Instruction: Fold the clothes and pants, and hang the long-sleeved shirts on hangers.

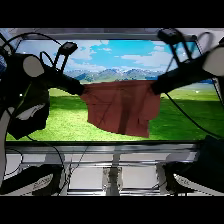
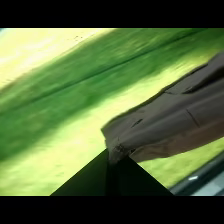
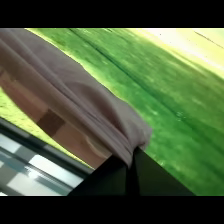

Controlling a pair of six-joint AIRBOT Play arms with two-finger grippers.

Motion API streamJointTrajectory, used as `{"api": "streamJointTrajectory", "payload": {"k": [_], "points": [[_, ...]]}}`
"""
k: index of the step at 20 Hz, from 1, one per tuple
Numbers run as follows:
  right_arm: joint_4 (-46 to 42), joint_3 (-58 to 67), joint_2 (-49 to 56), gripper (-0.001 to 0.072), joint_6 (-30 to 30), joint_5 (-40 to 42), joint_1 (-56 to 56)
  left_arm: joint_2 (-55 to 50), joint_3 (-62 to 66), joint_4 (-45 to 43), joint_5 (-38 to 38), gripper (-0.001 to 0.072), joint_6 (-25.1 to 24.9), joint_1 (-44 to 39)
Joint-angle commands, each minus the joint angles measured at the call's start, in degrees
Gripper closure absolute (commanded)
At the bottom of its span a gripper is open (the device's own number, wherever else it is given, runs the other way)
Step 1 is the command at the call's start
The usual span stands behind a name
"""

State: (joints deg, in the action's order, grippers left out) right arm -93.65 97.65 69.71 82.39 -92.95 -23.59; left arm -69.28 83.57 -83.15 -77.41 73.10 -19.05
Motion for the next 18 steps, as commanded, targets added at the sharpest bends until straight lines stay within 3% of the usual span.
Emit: {"api": "streamJointTrajectory", "payload": {"k": [1, 5, 7, 10, 13, 18], "points": [[-1.86, 0.02, 7.37, 0.0703, -10.82, 7.54, 2.54, -0.44, -0.07, -10.60, 0.39, 0.0680, -14.95, -1.11], [-4.09, 0.04, 13.40, 0.0703, -11.45, 25.38, 2.54, -1.90, -0.09, -12.20, 15.39, 0.0680, -15.30, -1.07], [-4.44, 0.02, 16.50, 0.0703, -11.65, 28.68, 2.54, -4.85, -0.09, -14.01, 16.83, 0.0680, -15.30, -1.07], [-4.72, 0.02, 21.49, 0.0703, -13.62, 29.03, 2.51, -11.10, -0.13, -15.50, 13.84, 0.0680, -15.30, -0.79], [-4.66, 0.02, 23.89, 0.0703, -14.19, 27.91, 2.51, -16.22, -0.15, -17.40, 15.58, 0.0681, -15.30, -0.09], [0.98, -2.58, 24.06, 0.0703, -15.10, 17.49, 2.47, -16.04, -1.90, -18.36, 12.70, 0.0682, -15.76, 2.73]]}}
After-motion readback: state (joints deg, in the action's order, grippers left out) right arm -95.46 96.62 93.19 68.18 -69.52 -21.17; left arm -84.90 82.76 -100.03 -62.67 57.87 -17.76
